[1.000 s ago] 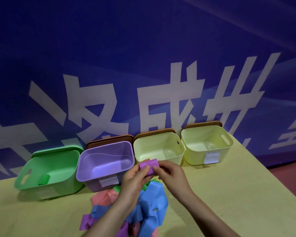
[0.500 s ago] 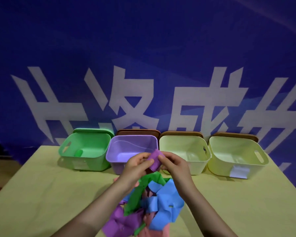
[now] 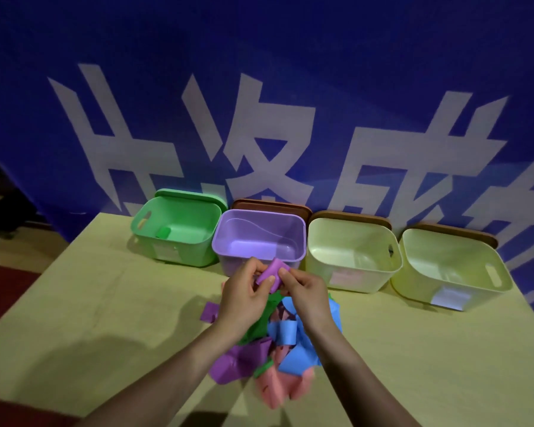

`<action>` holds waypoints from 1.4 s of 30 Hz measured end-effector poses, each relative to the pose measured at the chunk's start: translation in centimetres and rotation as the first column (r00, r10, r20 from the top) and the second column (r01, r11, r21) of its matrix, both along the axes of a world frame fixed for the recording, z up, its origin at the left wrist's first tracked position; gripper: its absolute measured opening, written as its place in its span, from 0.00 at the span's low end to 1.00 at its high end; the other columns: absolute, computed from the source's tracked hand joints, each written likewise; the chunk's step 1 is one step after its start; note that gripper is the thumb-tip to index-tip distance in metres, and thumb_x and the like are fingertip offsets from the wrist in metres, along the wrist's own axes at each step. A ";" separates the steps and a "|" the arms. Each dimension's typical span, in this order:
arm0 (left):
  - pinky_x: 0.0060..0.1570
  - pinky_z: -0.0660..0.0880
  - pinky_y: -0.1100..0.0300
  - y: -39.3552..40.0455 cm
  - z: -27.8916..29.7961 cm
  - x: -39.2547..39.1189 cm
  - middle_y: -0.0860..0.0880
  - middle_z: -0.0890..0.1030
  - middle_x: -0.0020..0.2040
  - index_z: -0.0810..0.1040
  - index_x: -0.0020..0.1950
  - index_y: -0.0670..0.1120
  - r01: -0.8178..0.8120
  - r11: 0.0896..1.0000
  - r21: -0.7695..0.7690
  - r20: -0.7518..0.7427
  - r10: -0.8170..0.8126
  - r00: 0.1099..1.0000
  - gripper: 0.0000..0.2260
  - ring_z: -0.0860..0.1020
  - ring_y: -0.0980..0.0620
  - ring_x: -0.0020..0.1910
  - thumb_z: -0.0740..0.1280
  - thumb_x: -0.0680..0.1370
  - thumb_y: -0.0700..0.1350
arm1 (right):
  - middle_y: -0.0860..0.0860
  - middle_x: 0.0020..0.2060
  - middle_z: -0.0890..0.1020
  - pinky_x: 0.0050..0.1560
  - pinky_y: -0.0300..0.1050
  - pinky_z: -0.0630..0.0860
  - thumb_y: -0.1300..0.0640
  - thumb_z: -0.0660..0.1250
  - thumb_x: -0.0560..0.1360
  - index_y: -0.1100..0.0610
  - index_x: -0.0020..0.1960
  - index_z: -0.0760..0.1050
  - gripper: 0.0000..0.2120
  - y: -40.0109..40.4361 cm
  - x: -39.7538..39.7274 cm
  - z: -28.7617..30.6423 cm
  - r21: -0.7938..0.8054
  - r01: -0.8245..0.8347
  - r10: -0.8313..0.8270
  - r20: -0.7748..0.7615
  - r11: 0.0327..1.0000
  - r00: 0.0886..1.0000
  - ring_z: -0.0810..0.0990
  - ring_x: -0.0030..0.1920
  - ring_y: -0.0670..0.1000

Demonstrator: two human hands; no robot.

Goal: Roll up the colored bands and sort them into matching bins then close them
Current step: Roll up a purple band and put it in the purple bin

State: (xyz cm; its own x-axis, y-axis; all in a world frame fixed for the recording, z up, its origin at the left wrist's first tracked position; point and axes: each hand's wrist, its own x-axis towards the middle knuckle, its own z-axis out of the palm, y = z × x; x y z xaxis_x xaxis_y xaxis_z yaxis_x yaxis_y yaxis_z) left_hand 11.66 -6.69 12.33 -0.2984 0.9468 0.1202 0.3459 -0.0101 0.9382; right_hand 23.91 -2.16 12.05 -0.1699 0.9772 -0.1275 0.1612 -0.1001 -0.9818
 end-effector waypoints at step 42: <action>0.38 0.67 0.57 17.5 -4.5 -17.7 0.42 0.81 0.38 0.83 0.43 0.40 0.140 0.973 -0.184 -0.226 -0.180 0.957 0.05 0.77 0.45 0.39 0.68 0.75 0.39 | 0.46 0.26 0.78 0.36 0.35 0.75 0.64 0.71 0.73 0.62 0.43 0.84 0.04 14.9 -16.7 -4.3 -0.089 0.228 -0.205 0.209 0.970 0.956 0.72 0.28 0.39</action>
State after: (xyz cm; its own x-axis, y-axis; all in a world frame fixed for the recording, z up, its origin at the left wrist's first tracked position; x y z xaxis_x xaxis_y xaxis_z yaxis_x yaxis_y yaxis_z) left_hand -6.01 10.81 7.84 -0.1231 0.9924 0.0081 0.5672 0.0637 0.8211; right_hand 7.19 12.74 7.75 0.0835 0.9654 -0.2469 0.3125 -0.2607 -0.9134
